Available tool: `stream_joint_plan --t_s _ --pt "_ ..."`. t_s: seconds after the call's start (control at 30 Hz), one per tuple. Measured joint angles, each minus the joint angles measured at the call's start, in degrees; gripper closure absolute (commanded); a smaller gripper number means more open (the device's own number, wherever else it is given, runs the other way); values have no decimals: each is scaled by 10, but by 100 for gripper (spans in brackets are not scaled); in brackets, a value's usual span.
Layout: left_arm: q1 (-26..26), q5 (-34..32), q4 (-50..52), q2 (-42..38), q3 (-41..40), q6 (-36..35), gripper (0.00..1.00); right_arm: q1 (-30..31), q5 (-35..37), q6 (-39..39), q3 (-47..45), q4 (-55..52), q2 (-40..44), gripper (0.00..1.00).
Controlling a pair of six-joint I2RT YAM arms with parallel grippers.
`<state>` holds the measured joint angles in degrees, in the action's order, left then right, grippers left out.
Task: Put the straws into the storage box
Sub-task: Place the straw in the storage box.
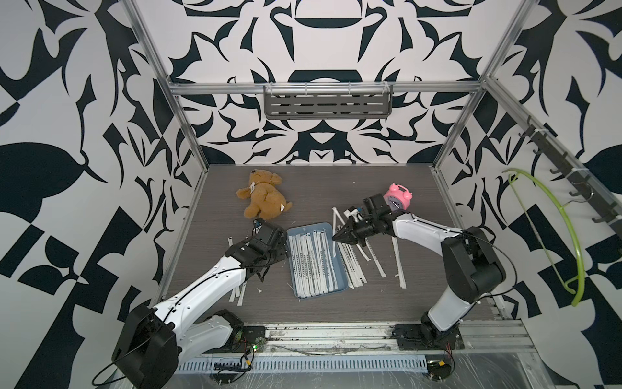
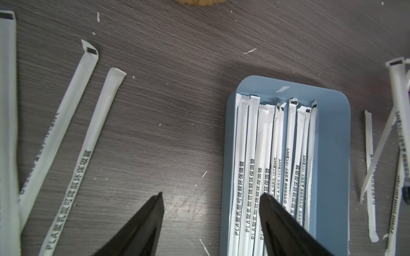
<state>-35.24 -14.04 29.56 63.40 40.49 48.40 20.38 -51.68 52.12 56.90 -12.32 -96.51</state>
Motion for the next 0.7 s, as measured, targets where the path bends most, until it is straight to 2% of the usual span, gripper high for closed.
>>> stream_joint_plan --t_s 0.07,0.17,0.33,0.4,0.53,0.7 --pt "0 0 0 0 0 0 25 -59 -5 16 -16 16 2 95" --pt "0 0 0 0 0 0 25 -106 -16 24 -18 22 -2 94" --pt "0 0 0 0 0 0 25 -64 -44 23 -14 17 -2 94" --pt "0 0 0 0 0 0 25 -41 -28 -6 4 -33 -2 94" --pt "0 0 0 4 0 3 26 42 140 -107 110 -191 -4 96" --pt "0 0 0 2 -1 11 27 185 325 -138 155 -265 -6 97"
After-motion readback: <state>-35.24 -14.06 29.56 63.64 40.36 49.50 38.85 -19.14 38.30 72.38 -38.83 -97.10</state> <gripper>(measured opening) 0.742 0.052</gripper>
